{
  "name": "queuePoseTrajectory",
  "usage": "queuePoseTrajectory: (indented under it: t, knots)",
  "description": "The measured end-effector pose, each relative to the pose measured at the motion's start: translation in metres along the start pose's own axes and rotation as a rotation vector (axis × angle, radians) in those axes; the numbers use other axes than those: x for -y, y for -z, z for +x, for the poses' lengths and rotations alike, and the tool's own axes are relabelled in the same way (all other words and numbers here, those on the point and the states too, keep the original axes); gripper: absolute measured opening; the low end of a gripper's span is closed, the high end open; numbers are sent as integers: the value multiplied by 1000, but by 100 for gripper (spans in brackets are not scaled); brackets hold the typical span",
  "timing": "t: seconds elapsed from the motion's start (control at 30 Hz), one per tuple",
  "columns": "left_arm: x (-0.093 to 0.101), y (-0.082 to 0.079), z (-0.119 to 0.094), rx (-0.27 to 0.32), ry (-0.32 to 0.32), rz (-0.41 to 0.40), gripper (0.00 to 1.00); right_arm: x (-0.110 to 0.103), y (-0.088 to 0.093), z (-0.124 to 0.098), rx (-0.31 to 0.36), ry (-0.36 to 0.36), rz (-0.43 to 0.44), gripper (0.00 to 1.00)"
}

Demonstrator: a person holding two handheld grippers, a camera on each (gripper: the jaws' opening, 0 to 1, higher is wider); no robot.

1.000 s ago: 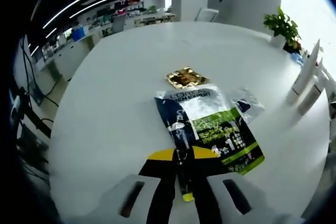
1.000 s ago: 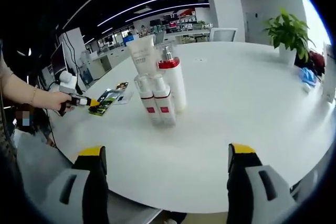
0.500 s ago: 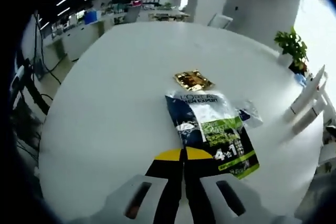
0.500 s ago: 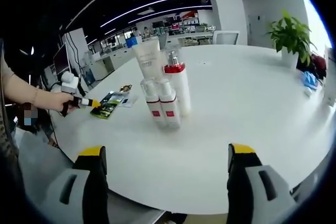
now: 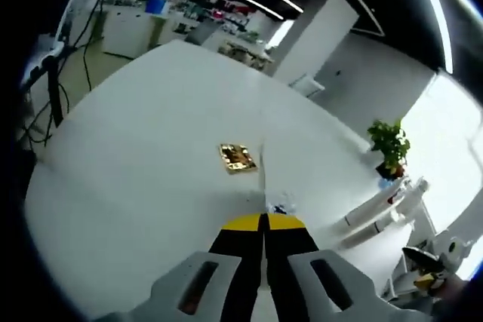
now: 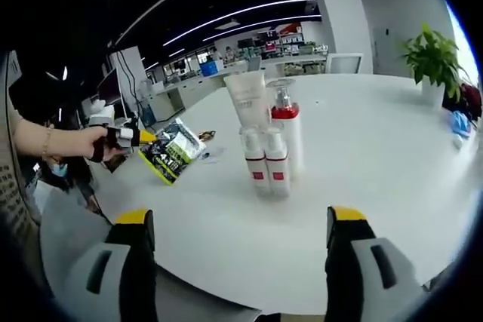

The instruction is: Arrange the skincare products in the storage area until every visible bottle or jar stands upright without overlapping.

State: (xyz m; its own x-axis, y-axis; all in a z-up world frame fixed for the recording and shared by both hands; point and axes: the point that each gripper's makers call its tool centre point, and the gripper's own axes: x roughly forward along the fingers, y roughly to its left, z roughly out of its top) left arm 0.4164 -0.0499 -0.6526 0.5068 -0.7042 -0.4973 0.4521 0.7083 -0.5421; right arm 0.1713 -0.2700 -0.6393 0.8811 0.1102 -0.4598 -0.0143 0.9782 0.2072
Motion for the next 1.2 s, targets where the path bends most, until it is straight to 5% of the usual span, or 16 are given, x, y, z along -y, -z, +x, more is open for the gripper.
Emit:
queuePoseTrajectory:
  t: [0.33,0.5,0.73,0.9,0.93,1.2]
  knots:
    - [32,1,-23,49,69,-95,0,-23,-12,2,39,-86,-18,94]
    - [64,-6,-37,74,150,-105,0,-35,-21,4,68,-144,-17,93]
    - [141,-22,-72,125,413,-88,0,-72,-69,2,211,-301,78,96]
    - [188,-17,-91,110,562,-45,0,-109,-105,-7,336,-529,269,95]
    - [193,-16,-94,110,574,-42,0,-112,-109,-8,345,-565,331,95]
    - [241,-15,-119,110,733,-59,0,-115,-112,-4,356,-621,391,96]
